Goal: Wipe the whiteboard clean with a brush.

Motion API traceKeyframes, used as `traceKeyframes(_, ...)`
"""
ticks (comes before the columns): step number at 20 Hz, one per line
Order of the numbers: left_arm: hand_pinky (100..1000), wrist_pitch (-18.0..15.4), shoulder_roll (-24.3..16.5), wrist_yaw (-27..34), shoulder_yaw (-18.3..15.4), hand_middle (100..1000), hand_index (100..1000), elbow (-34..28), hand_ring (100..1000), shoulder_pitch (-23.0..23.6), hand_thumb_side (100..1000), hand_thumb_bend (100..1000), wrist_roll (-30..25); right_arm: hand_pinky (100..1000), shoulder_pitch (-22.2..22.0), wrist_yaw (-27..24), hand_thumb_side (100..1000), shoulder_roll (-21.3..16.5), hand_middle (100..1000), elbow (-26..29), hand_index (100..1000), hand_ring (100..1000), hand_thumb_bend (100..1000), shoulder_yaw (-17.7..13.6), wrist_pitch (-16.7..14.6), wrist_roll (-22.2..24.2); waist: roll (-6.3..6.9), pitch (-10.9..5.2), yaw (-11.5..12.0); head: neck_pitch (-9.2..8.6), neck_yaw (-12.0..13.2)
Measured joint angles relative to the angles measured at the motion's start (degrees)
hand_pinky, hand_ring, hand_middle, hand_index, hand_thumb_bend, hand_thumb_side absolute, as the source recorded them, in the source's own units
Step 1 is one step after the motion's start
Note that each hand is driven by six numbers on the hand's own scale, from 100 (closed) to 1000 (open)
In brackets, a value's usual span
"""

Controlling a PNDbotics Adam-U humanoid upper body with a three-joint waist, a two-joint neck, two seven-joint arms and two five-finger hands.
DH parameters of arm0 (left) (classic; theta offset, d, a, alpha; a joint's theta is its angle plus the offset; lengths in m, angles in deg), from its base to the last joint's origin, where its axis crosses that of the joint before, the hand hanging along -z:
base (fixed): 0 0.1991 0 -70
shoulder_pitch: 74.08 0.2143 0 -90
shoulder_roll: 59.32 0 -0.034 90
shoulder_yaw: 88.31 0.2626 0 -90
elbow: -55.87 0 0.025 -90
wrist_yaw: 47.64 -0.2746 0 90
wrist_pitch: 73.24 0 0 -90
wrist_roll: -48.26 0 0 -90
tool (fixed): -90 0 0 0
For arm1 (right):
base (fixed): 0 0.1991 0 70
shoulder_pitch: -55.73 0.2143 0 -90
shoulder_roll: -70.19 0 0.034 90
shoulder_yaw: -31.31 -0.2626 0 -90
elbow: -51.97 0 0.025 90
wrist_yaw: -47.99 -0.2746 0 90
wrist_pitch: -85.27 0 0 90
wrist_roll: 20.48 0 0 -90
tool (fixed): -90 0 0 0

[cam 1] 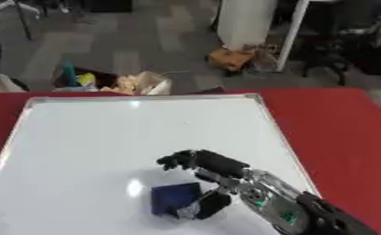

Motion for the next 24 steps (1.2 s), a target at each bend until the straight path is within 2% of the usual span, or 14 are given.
traceKeyframes(11,443,0.0,0.0,-0.1,0.0,580,847,0.0,530,0.0,519,744,-0.2,687,-1.0,4.7,440,0.4,693,0.2,941,756,338,0.2,-2.2,-0.5,-0.17,-0.02,-0.6,0.00,0.1)
traceKeyframes(16,443,0.1,0.0,-0.1,0.0,580,847,0.0,530,0.0,520,742,-0.3,672,-1.2,5.6,393,0.5,655,0.4,897,722,263,0.4,-2.5,-1.0,-0.21,-0.02,-0.6,-0.01,0.1)
traceKeyframes(20,443,0.1,0.0,-0.1,0.0,580,847,0.0,530,0.0,521,741,-0.3,664,-1.2,6.0,373,0.5,636,0.4,854,708,238,0.5,-2.6,-1.6,-0.22,-0.02,-0.6,-0.01,0.2)
traceKeyframes(24,444,0.1,0.0,-0.1,0.0,580,847,0.0,530,0.0,522,740,-0.3,660,-1.3,6.1,370,0.5,627,0.4,853,701,230,0.5,-2.5,-2.1,-0.23,-0.02,-0.6,-0.11,0.2)
